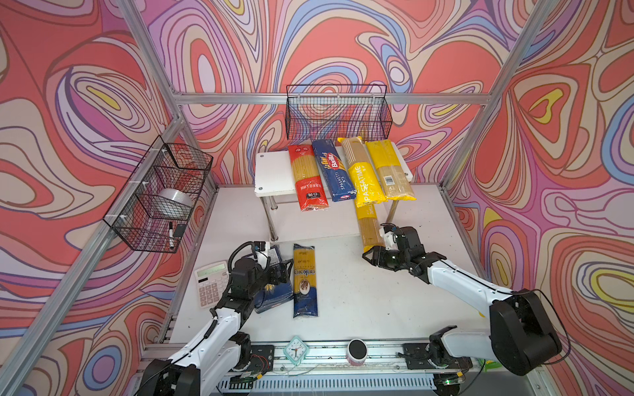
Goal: Arrange pasta packages on shelves
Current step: Move the pasta bag to the shelf.
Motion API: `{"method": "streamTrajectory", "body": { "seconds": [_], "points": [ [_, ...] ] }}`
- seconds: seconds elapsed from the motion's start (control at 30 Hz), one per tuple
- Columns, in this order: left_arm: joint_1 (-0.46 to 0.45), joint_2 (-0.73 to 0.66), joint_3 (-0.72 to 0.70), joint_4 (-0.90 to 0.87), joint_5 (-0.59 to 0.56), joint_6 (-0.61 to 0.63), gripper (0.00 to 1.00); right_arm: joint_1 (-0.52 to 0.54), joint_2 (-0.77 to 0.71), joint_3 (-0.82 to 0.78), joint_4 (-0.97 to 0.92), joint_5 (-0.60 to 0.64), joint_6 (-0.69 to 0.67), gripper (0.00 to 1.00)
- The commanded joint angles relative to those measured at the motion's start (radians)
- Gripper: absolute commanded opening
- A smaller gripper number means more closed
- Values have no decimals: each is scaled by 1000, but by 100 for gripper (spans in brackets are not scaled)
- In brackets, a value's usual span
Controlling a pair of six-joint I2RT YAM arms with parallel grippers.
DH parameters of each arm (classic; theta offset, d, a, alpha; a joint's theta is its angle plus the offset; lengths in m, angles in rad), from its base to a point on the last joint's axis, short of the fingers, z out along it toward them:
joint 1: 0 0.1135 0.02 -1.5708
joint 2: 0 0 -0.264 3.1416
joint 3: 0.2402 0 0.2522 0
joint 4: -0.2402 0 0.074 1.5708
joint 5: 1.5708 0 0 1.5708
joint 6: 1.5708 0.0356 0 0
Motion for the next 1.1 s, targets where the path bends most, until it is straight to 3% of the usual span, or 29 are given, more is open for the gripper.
{"method": "streamTrajectory", "body": {
  "seconds": [0.0,0.4,0.7,1.07],
  "points": [
    [0,2,22,4,6,-16,100,5,32,3,85,-4,40,55],
    [0,-1,21,1,5,-16,100,5,92,41,164,77,78,56],
    [0,-5,22,-5,0,-19,100,5,157,148,79,162,48,57],
    [0,-5,22,-8,-2,-21,100,5,131,194,-4,237,9,59]
  ]
}}
